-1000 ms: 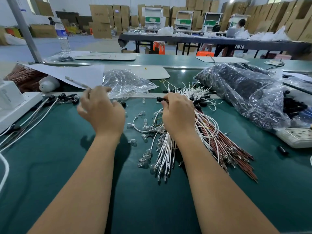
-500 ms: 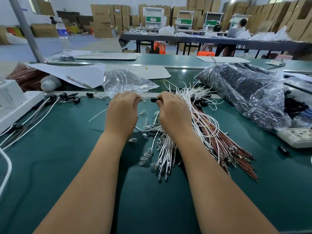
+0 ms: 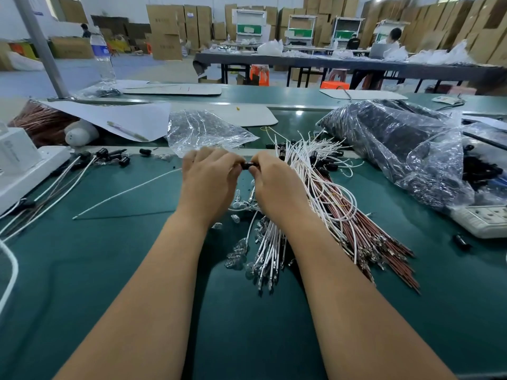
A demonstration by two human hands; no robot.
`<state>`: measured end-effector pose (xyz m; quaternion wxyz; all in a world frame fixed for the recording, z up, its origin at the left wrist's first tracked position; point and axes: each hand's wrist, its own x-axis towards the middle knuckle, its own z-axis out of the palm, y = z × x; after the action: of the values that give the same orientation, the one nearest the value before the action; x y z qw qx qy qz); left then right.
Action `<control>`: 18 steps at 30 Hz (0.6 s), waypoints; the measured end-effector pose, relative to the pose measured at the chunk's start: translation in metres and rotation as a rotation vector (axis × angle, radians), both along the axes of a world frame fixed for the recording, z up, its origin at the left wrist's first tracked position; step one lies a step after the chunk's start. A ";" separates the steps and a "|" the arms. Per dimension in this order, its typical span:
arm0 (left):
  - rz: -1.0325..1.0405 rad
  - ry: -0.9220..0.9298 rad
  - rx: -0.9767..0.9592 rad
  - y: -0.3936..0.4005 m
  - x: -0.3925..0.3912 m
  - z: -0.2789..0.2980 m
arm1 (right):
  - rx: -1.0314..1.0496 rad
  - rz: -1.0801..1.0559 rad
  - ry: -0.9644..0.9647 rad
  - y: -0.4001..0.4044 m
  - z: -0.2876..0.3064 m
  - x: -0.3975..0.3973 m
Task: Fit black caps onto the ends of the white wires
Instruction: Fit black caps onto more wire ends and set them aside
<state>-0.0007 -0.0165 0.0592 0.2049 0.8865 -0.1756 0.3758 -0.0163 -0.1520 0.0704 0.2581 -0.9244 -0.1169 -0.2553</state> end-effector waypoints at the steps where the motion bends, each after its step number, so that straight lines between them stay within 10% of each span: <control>1: -0.021 0.017 -0.015 0.003 0.002 0.000 | -0.019 0.001 -0.005 0.000 0.000 0.000; 7: 0.147 0.161 -0.139 0.020 0.010 -0.005 | -0.011 -0.057 0.002 -0.010 -0.002 0.003; 18: -0.140 0.286 -0.232 0.008 0.006 -0.007 | -0.031 0.007 0.060 -0.003 -0.005 0.004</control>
<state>0.0058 -0.0090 0.0525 0.3544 0.8869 -0.1616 0.2486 -0.0124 -0.1546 0.0649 0.2480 -0.9352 -0.1163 -0.2246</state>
